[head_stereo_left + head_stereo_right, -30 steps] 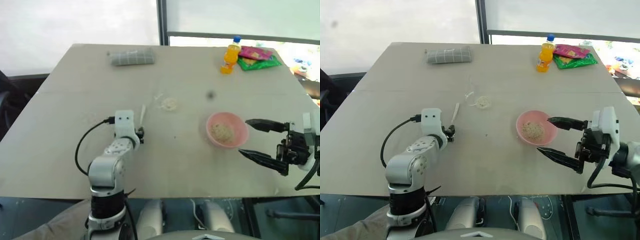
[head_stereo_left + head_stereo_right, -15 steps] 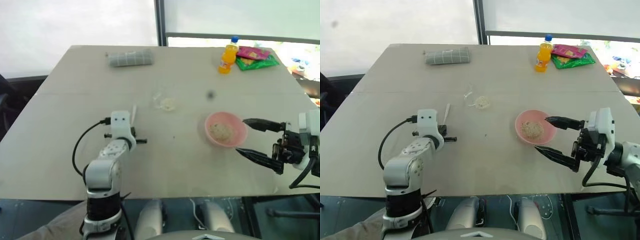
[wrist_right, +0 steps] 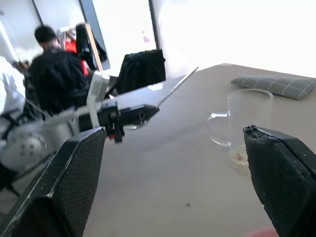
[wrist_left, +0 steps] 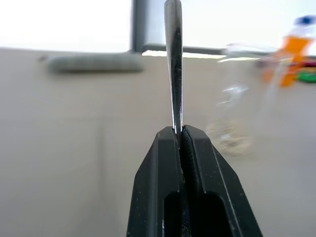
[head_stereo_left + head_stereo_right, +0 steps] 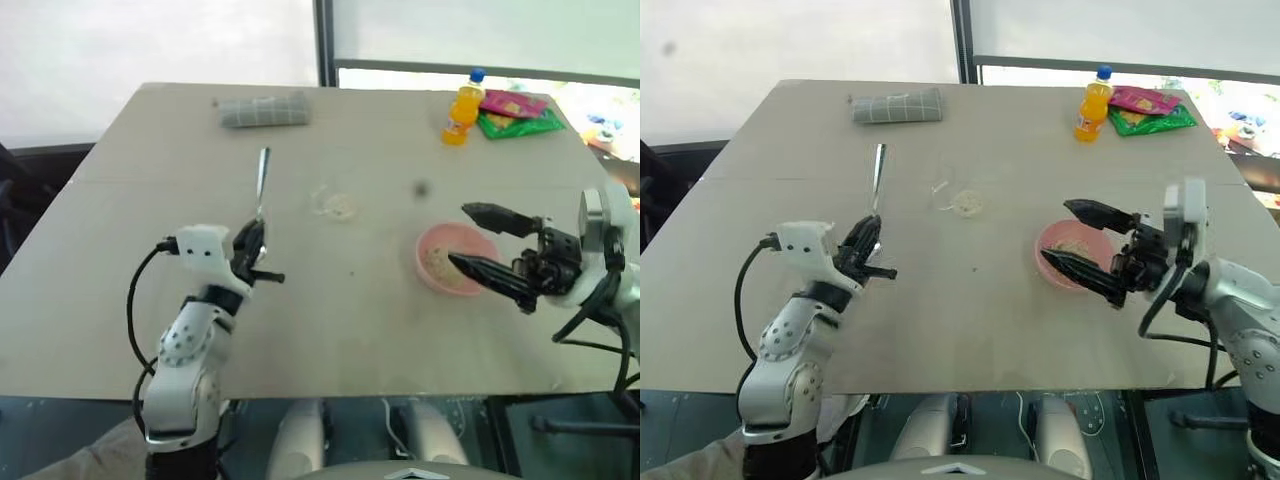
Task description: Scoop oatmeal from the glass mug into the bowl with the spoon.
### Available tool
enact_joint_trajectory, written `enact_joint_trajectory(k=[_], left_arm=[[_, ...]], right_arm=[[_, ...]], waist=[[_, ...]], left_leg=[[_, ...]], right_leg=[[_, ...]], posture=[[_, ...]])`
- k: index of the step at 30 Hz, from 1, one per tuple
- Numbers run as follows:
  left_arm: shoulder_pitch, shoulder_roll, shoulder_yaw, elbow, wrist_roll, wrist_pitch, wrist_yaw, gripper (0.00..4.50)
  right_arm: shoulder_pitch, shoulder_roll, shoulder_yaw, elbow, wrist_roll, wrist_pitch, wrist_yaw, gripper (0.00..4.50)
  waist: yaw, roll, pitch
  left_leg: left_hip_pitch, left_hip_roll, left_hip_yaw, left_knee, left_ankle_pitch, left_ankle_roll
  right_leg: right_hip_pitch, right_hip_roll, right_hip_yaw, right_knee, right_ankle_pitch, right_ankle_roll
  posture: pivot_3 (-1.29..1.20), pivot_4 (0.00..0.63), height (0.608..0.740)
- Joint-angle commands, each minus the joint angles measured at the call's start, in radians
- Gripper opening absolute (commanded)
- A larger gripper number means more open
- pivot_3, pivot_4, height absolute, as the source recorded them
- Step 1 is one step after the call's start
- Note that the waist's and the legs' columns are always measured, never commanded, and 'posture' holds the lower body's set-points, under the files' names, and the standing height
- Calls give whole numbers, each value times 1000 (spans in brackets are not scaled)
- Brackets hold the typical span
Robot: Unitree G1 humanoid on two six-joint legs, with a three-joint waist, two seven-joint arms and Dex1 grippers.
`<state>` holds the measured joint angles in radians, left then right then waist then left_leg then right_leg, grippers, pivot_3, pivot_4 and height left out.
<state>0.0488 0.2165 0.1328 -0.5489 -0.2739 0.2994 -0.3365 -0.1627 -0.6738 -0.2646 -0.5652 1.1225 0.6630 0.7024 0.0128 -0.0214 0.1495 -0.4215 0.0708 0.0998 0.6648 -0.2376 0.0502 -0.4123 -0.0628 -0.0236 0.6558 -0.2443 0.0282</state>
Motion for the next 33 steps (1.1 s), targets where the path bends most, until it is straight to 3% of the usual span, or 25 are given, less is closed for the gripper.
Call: enact_joint_trajectory(k=[1, 5, 8, 15, 23, 26, 29, 33], left_arm=[[23, 37, -76, -55, 20, -123, -88, 98], [44, 61, -147, -41, 14, -198, -159, 98], [32, 80, -199, -25, -6, -217, -220, 98], [-10, 121, -241, 40, -20, -251, -315, 98], [-30, 142, -256, 62, -22, -253, -356, 98], [-29, 149, -255, 69, -17, -261, -361, 0], [-27, 152, -256, 72, -17, -263, -362, 0], [-29, 152, -260, 80, -2, -273, -354, 0]], right_arm=[[-39, 30, 24, -42, 118, 65, -166, 4500], [-76, 87, 95, -49, 229, 138, -422, 4500], [-128, 104, 159, -28, 280, 192, -516, 4500], [-211, 188, 246, 27, 241, 198, -560, 4500], [-288, 245, 251, 73, 211, 204, -584, 4500], [-290, 246, 242, 65, 207, 207, -594, 3731], [-283, 236, 233, 59, 205, 211, -597, 2296], [-278, 233, 231, 58, 196, 211, -597, 789]], waist=[[1, 1, 0], [0, 1, 0], [-1, 1, 0], [-1, 2, 0], [-1, 2, 1], [-1, 2, 1], [-1, 2, 1], [-1, 2, 1]], left_leg=[[0, 0, 0, 0, 0, 0], [-1, 1, 0, 0, 0, 0], [-1, 0, 0, 0, 0, 0], [-6, 1, -2, 1, 0, 0], [-8, 1, -3, 3, 0, 0], [-8, 2, -4, 3, 0, 0], [-8, 2, -4, 3, 0, 0], [-8, 2, -4, 3, 0, 0]], right_leg=[[0, 0, 0, 0, 0, 0], [-1, 0, -1, 1, 0, 0], [-1, 0, -1, 0, 0, 0], [-4, 4, -3, 1, 0, 0], [-5, 5, -4, 1, 0, 1], [-5, 6, -4, 1, 0, 1], [-5, 6, -4, 1, 0, 1], [-5, 6, -4, 1, 0, 1]], posture=[[0, 150, 740], [0, 150, 740], [0, 150, 740], [0, 150, 740], [0, 150, 740], [0, 150, 740], [0, 150, 740], [0, 150, 740]])
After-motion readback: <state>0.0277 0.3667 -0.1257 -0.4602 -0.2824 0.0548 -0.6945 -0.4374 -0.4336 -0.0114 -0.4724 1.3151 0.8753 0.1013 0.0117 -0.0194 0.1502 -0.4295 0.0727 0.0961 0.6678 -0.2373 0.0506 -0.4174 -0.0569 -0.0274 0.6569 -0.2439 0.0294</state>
